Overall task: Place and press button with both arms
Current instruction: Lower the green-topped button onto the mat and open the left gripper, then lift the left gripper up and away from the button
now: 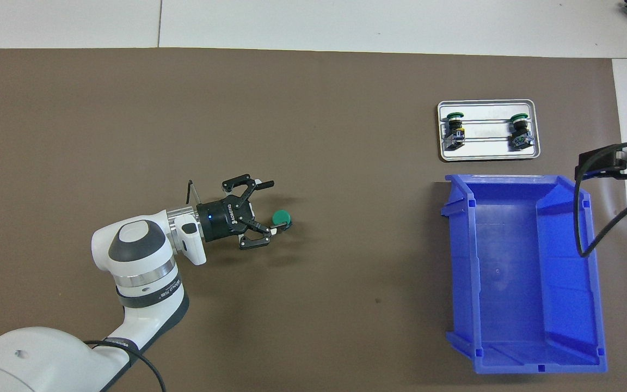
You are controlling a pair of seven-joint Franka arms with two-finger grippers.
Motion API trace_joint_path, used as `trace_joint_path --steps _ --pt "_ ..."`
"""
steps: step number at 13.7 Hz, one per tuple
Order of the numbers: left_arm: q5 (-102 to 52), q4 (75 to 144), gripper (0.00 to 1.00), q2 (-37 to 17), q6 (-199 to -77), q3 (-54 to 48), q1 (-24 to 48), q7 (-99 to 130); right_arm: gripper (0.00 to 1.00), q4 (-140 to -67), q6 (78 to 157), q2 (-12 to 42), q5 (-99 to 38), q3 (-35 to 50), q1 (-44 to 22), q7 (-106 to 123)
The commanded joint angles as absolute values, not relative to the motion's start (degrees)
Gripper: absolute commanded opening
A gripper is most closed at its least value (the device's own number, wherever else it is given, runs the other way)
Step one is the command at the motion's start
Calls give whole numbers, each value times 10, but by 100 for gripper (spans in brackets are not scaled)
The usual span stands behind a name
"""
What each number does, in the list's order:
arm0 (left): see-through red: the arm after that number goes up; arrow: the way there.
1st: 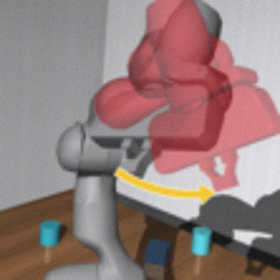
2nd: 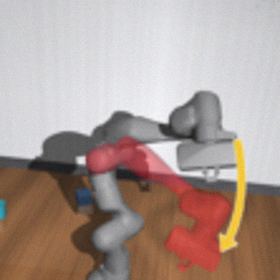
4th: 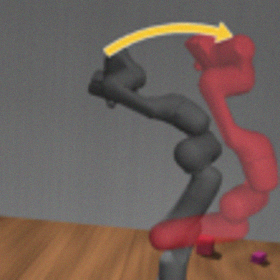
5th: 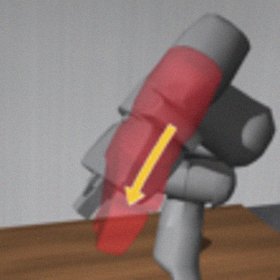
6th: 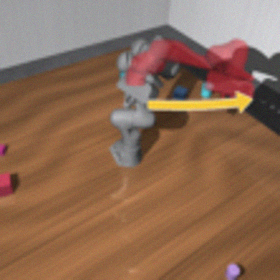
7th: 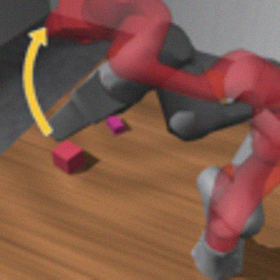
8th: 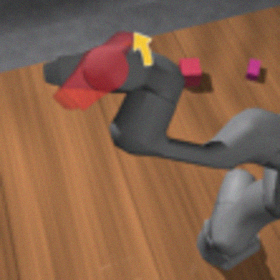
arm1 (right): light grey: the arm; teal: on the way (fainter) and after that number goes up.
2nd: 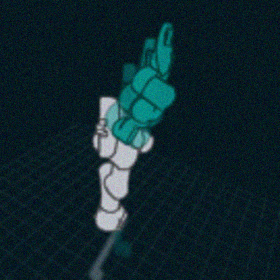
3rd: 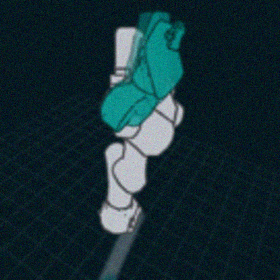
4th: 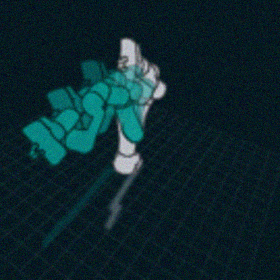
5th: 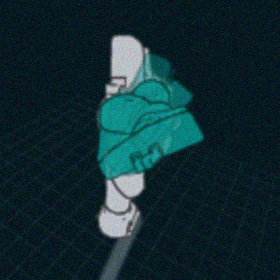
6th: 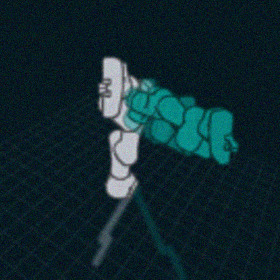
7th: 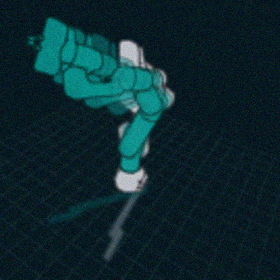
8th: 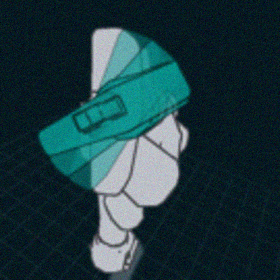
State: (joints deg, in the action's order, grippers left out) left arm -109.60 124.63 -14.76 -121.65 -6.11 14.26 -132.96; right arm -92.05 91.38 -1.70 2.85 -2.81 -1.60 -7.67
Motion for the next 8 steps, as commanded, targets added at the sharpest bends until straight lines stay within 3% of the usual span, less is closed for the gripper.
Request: trace_joint_path --steps 1,8 --pt "-1103 1168 99 -166 -1215 -62 139 -1236 100 -934 918 -28 26 -27 -11 -65" --pt "-999 1045 99 -157 -1306 -57 136 -956 100 -934 918 -28 26 -27 -11 -64"
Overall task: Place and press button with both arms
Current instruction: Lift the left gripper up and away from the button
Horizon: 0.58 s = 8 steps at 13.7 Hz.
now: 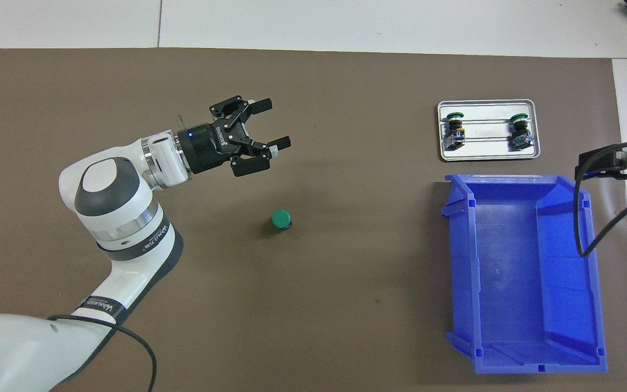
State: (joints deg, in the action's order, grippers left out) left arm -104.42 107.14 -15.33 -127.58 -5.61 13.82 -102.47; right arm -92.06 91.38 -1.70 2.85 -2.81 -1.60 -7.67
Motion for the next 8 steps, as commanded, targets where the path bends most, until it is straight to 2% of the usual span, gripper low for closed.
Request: trace_joint_path --steps 1,5,8 --pt "-970 1046 99 -143 -1315 -56 137 -922 100 -934 918 -28 26 -27 -11 -64" --pt "-914 1071 100 -97 -1350 -54 137 -866 100 -934 918 -28 26 -27 -11 -64" --pt "-815 1063 100 -90 -1352 -55 137 -770 100 -934 918 -28 26 -27 -11 -64"
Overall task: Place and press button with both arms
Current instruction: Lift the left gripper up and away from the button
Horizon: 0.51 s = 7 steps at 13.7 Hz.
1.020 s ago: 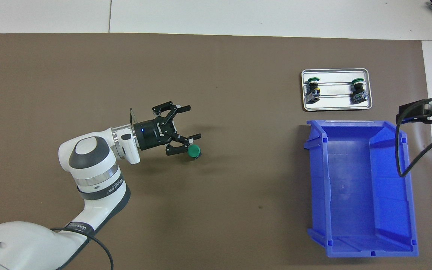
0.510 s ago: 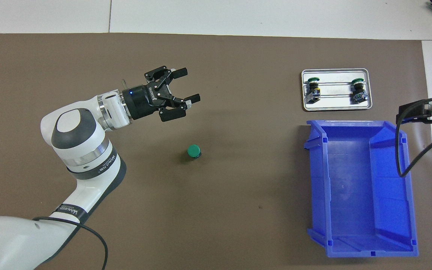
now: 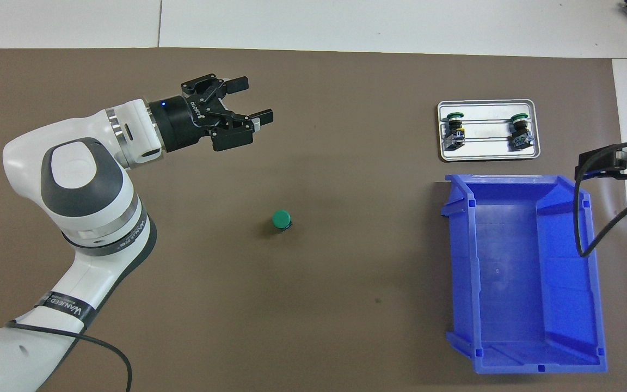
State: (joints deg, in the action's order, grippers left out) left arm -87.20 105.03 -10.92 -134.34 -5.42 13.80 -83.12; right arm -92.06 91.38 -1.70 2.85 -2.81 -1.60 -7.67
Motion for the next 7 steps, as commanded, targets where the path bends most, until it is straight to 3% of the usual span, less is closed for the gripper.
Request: trace_joint_path --steps 1,7 --pt "-763 1050 100 -91 -1348 -56 136 -724 100 -934 918 -28 26 -27 -11 -64" --pt "-515 1008 100 -89 -1265 -54 127 -501 100 -934 918 -28 26 -27 -11 -64"
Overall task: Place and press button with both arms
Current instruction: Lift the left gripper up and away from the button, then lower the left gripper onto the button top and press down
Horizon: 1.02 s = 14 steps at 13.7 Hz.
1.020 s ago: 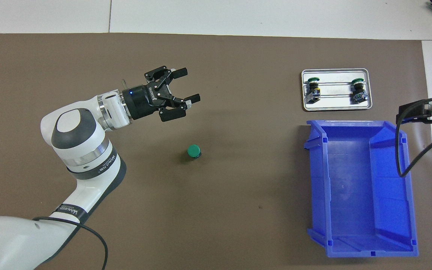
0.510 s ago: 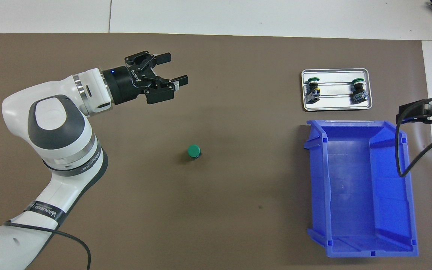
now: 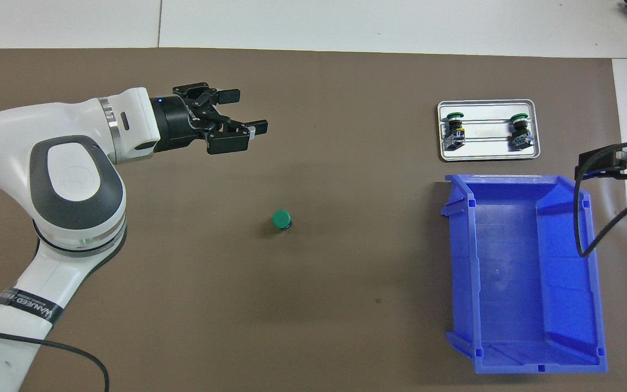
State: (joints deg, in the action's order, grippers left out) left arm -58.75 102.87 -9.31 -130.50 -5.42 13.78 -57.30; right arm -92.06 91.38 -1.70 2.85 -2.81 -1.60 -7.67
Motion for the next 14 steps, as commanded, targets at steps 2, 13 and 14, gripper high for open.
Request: trace_joint_path --steps 2,13,14 --pt "-404 977 100 -90 -1216 -54 127 -397 100 -934 918 -28 26 -27 -11 -64" --pt "-191 1062 100 -27 -1119 -56 203 -92 100 -934 918 -28 26 -27 -11 -65" --pt "-189 1081 98 -18 -1142 -57 208 -51 100 -934 918 -28 26 -27 -11 -65"
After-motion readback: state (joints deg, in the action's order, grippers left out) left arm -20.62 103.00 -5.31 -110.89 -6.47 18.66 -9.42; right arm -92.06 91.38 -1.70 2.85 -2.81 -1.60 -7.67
